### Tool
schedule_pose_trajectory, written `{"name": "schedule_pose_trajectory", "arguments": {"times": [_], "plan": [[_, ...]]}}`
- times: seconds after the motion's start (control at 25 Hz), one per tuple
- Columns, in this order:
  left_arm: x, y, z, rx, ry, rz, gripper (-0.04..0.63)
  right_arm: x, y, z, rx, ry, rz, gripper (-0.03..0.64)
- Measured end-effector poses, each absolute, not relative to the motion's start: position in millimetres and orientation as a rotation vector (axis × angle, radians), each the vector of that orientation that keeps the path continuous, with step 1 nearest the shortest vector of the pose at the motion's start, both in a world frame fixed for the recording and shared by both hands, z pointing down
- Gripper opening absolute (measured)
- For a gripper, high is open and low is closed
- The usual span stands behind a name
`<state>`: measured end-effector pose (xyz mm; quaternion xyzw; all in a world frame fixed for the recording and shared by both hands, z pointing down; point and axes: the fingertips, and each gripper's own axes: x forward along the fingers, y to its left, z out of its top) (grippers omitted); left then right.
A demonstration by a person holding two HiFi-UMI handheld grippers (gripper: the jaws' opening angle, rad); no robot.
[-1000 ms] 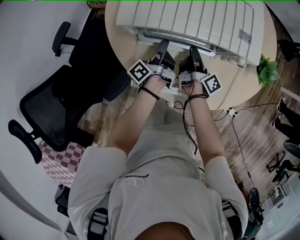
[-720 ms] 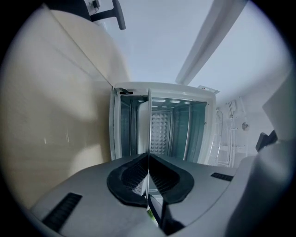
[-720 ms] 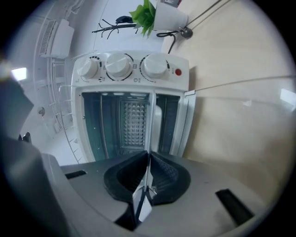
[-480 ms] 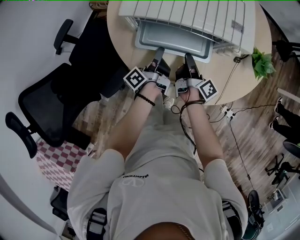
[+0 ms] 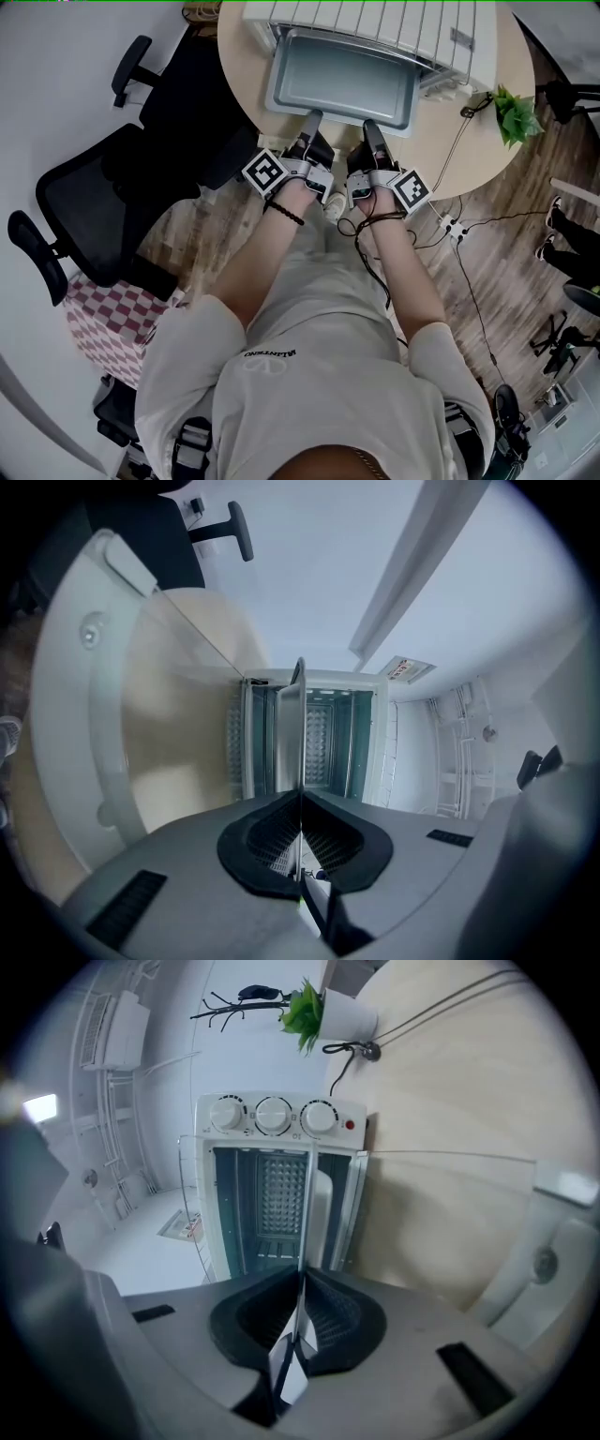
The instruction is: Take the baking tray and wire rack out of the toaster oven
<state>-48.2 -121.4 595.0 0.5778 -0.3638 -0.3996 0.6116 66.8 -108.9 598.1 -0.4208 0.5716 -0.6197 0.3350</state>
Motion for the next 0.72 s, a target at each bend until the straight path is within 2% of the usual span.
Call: {"name": "schedule_pose_trajectory", "arguments": {"times": [0.72], "plan": [[-56.4, -26.6, 554.1, 1.388, -0.838, -0.887, 0.006, 55.0, -12.3, 562.7, -1.002, 1.556, -1.7, 0.023]]}}
